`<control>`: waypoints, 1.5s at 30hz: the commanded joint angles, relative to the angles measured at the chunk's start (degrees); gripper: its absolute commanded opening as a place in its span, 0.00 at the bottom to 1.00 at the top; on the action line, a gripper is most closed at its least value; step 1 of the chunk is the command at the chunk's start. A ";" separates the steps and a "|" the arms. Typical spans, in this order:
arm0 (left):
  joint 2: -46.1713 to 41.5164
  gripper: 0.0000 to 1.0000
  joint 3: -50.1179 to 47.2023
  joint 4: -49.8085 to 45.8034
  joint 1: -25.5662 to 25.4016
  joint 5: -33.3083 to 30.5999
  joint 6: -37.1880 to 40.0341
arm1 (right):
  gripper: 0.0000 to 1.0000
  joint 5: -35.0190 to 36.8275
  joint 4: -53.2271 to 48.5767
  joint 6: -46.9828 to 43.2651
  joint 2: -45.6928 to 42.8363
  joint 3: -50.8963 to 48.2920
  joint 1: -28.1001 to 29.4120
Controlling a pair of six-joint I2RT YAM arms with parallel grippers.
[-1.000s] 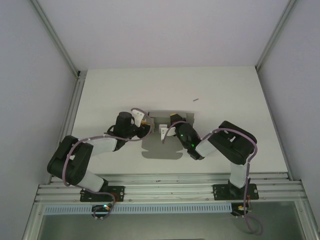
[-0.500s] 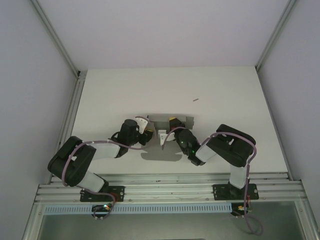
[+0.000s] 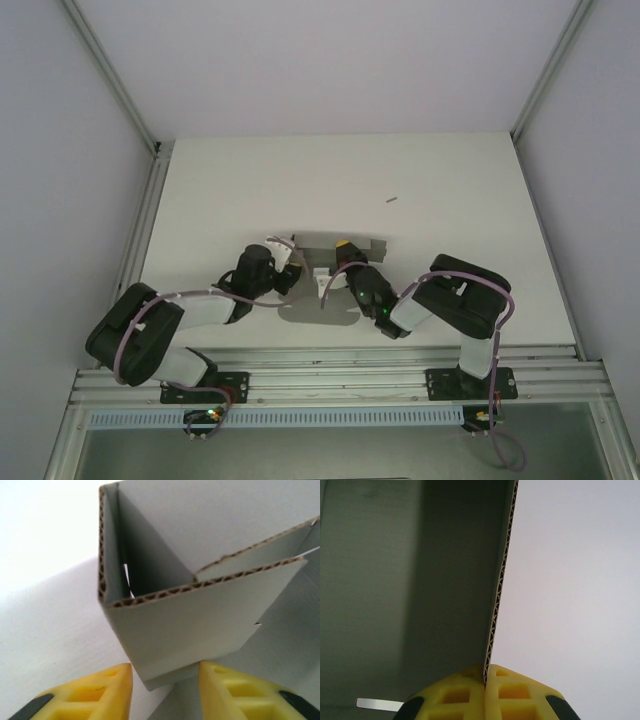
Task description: Assemble paper box
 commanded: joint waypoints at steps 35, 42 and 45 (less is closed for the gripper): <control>10.66 0.07 8.38 3.88 -8.31 -29.66 -2.86 | 0.00 0.24 -3.81 3.20 4.02 1.05 0.70; 7.74 0.38 4.97 11.83 -6.58 -14.31 -2.81 | 0.00 -0.70 -6.15 5.31 2.94 1.24 -0.50; 5.30 0.47 3.63 12.04 -2.48 -6.82 -4.56 | 0.00 -1.20 -8.57 6.46 1.49 1.65 -1.22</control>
